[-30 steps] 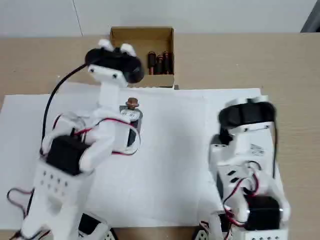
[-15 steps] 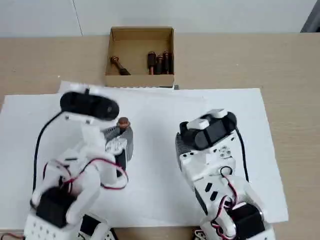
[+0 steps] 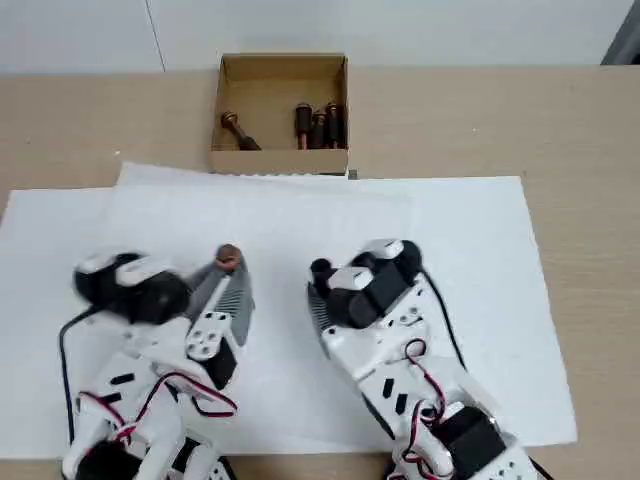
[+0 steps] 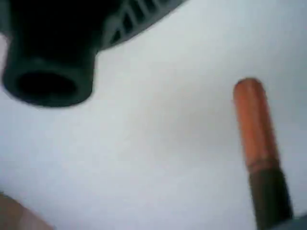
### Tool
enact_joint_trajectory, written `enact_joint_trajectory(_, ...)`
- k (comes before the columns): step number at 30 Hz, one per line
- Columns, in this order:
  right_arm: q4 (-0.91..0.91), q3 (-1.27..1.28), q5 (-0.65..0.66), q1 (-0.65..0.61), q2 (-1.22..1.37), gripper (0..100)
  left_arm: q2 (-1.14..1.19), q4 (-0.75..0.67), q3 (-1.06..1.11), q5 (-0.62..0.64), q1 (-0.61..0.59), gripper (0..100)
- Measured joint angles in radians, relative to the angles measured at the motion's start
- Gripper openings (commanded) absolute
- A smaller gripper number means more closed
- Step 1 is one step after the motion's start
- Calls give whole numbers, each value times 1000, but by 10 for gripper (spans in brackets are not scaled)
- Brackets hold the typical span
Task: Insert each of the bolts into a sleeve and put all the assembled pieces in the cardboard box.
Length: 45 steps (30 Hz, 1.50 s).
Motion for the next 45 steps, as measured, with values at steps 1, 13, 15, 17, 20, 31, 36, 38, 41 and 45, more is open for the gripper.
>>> enact_joint_trajectory(1, -14, 12, 0, -17, 0, 4, -5, -15, 11, 2, -11, 5)
enact_joint_trajectory(13, -169, 166, 110, -137, 0, 4, -8, -155, 21, 249, -95, 6)
enact_joint_trajectory(15, -198, 178, 133, -140, 0, 4, -8, -164, 21, 281, -95, 6)
enact_joint_trajectory(17, -212, 180, 149, -140, 0, 4, -8, -166, 21, 296, -95, 6)
enact_joint_trajectory(20, -219, 180, 163, -140, 0, 4, -8, -166, 21, 302, -95, 6)
enact_joint_trajectory(31, -219, 180, 166, -150, 0, 4, -8, -166, 37, 304, 0, 6)
enact_joint_trajectory(36, -250, 181, 169, -150, 0, 4, -8, -166, 69, 304, 8, 6)
enact_joint_trajectory(38, -264, 181, 173, -150, 2, 4, -8, -167, 75, 304, 9, 6)
enact_joint_trajectory(41, -267, 181, 207, -150, 2, 4, -9, -167, 86, 304, 9, 6)
enact_joint_trajectory(45, -267, 184, 222, -150, 2, 4, -9, -170, 109, 304, 21, 6)
